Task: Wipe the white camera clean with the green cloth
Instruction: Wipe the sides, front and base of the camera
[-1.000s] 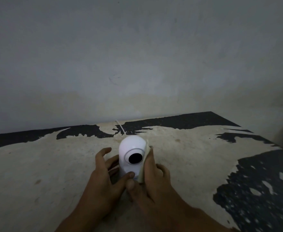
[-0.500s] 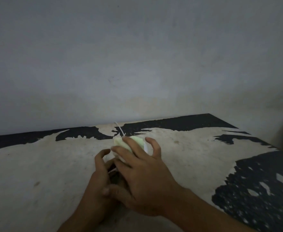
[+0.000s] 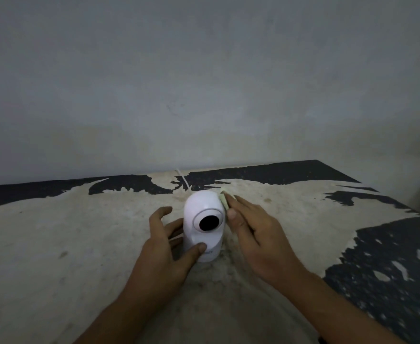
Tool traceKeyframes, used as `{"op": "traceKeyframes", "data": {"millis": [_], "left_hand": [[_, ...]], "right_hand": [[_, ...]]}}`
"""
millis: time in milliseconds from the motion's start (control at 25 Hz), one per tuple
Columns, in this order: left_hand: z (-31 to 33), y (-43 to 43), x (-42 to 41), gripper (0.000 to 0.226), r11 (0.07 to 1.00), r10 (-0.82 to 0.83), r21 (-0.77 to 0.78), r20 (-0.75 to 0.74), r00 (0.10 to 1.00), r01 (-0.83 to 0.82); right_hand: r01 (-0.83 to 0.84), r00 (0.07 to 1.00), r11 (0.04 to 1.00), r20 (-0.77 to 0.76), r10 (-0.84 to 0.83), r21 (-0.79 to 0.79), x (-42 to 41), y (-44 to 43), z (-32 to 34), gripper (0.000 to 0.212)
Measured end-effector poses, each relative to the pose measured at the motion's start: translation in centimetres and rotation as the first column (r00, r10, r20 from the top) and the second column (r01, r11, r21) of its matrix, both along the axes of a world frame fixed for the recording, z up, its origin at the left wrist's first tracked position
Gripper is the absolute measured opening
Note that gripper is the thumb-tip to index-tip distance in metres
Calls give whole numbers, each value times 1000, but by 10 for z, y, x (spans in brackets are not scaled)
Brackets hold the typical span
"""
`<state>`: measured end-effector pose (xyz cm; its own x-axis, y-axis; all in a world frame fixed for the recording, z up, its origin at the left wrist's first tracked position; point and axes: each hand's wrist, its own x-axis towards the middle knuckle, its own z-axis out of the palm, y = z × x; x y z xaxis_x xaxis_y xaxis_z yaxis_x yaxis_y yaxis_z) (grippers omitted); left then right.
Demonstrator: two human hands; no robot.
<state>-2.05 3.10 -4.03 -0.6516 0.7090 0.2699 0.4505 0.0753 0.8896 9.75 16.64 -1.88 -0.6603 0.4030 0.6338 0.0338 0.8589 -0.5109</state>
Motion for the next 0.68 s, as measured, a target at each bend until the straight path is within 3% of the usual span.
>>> {"op": "traceKeyframes", "data": {"millis": [80, 240, 440, 680], "left_hand": [[0, 0, 0, 84, 1000, -4, -3, -4, 1000, 4], [-1, -1, 0, 85, 1000, -3, -2, -24, 1000, 3], [-2, -1, 0, 84, 1000, 0, -2, -38, 999, -1], [-4, 1, -1, 85, 1000, 21, -9, -49, 999, -21]], "right_hand": [[32, 994, 996, -106, -40, -79, 1, 5, -9, 33], [91, 986, 994, -134, -99, -64, 1, 2, -23, 18], [75, 961, 988, -256, -109, -137, 4, -1, -15, 24], [-2, 979, 992, -202, 29, 130, 8, 1, -19, 13]]}}
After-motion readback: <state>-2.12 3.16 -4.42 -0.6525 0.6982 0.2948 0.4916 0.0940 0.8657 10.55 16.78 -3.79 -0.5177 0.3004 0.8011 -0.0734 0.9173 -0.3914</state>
